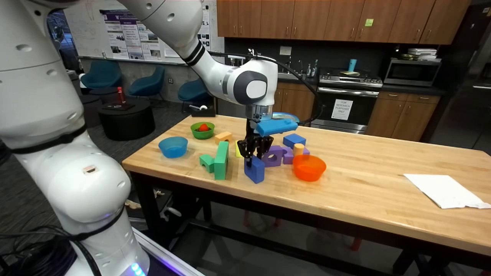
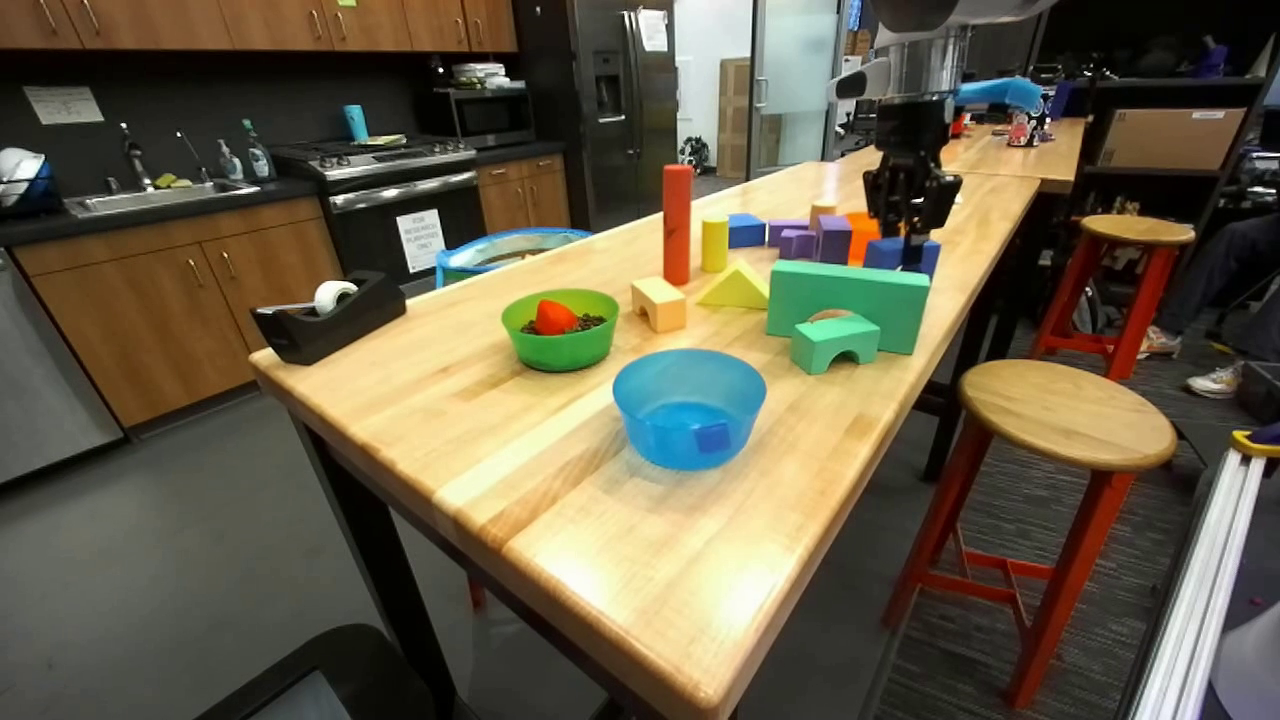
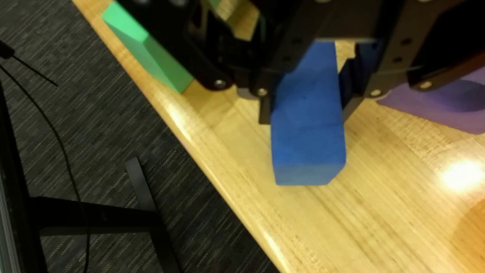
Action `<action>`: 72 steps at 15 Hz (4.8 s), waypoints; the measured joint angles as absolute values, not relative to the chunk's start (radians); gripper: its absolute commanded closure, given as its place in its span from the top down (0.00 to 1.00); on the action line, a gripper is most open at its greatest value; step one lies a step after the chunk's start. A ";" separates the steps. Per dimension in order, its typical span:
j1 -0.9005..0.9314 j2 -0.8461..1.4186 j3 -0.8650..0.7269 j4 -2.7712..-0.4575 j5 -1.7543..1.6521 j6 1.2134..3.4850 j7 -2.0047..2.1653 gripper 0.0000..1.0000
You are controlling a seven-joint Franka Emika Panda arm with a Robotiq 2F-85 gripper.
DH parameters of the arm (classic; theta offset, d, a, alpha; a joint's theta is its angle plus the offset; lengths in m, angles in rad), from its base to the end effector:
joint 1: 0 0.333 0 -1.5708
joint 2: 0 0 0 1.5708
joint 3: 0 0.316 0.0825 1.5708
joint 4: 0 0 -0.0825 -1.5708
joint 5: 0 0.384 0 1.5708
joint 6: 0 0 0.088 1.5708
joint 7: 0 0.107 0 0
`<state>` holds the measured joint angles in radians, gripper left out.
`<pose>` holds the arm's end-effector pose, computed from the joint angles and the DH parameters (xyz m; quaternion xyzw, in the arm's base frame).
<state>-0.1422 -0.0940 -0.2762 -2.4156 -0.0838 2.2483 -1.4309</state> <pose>0.4282 -0.1926 0.3389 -0.8596 -0.5092 0.0379 0.0190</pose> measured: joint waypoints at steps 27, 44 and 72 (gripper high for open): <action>-0.102 -0.516 -0.135 -2.564 -0.173 2.119 -0.790 0.15; 0.038 -0.526 -0.104 -2.582 -0.135 2.130 -0.552 0.15; 0.038 -0.451 -0.160 -2.573 -0.112 2.136 -0.581 1.00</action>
<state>0.0381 -0.4511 -0.1597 -2.5734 -0.1117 2.1358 -0.5814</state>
